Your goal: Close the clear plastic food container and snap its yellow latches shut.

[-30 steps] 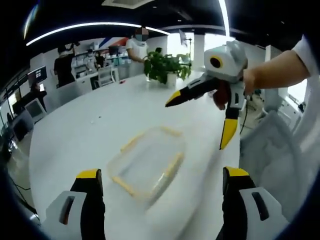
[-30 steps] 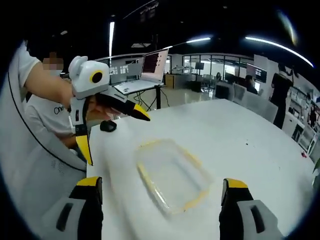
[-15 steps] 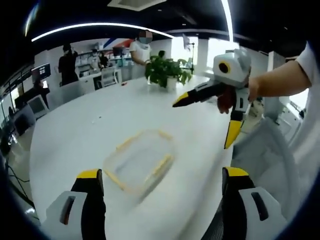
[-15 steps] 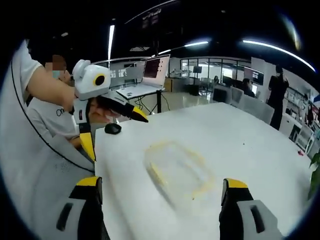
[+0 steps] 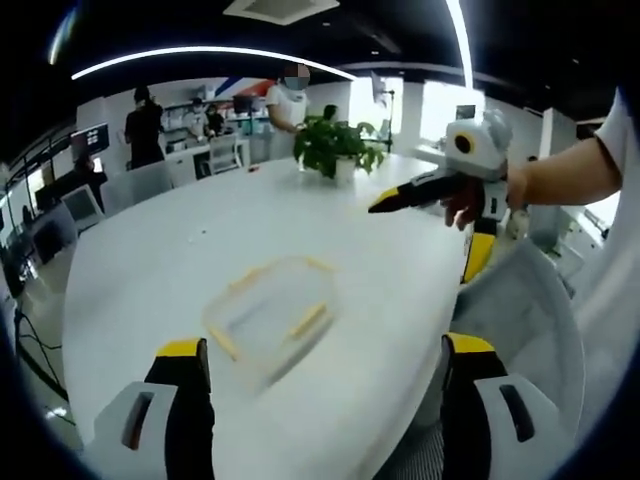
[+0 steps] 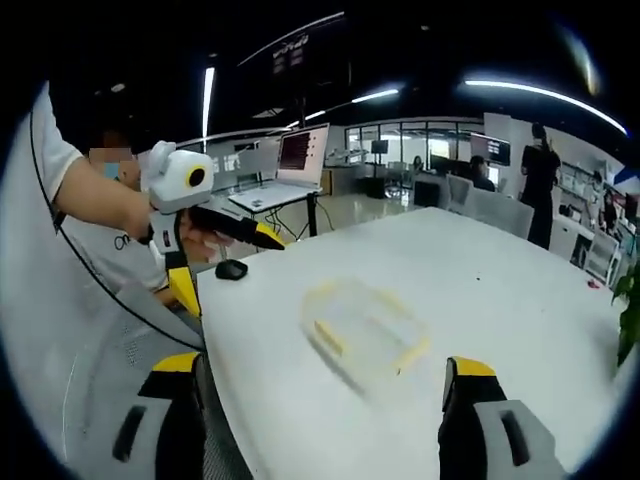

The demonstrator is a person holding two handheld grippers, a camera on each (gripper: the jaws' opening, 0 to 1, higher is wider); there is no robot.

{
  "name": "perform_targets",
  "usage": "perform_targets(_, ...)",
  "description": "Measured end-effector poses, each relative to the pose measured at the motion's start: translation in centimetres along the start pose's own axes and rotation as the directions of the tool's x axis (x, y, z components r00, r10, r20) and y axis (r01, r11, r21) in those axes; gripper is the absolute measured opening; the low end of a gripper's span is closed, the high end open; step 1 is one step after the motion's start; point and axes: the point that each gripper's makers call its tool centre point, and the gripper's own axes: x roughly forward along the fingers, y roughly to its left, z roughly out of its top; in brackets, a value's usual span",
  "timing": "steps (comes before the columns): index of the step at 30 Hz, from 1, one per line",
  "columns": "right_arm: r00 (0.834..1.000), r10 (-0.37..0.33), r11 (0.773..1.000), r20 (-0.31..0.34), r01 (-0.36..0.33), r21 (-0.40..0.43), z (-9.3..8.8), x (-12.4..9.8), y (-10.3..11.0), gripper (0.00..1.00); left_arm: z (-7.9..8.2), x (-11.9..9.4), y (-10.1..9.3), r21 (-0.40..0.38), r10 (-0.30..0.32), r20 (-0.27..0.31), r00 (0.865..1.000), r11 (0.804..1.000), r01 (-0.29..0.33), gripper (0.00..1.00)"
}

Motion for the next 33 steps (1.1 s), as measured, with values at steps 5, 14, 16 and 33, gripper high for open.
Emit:
perform_targets(5, 1.0, -0.007, 1.0, 0.005, 0.007, 0.015, -0.3, -0.4, 0.4, 0.99, -0.1, -0.6, 0.0, -0.005, 0.007, 0.006, 1.0, 1.0, -0.007, 0.94)
perform_targets(14, 0.999, -0.033, 0.998, 0.03, 0.032, 0.047, -0.9, -1.9, 1.2, 0.99, -1.3, -1.5, -2.0, -0.032, -0.002, 0.013, 1.0, 1.0, 0.002, 0.93)
perform_targets(16, 0.999, -0.034, 0.998, 0.033, 0.032, 0.052, -1.2, -2.2, 1.6, 0.99, -1.5, -1.7, -2.5, -0.034, -0.009, 0.013, 1.0, 0.999, 0.009, 0.93)
perform_targets(33, 0.998, -0.053, 0.993, 0.038, 0.049, 0.108, -3.2, -3.7, 2.9, 0.96, -2.7, -1.8, -4.5, -0.06, -0.009, 0.03, 1.0, 0.998, 0.011, 0.88)
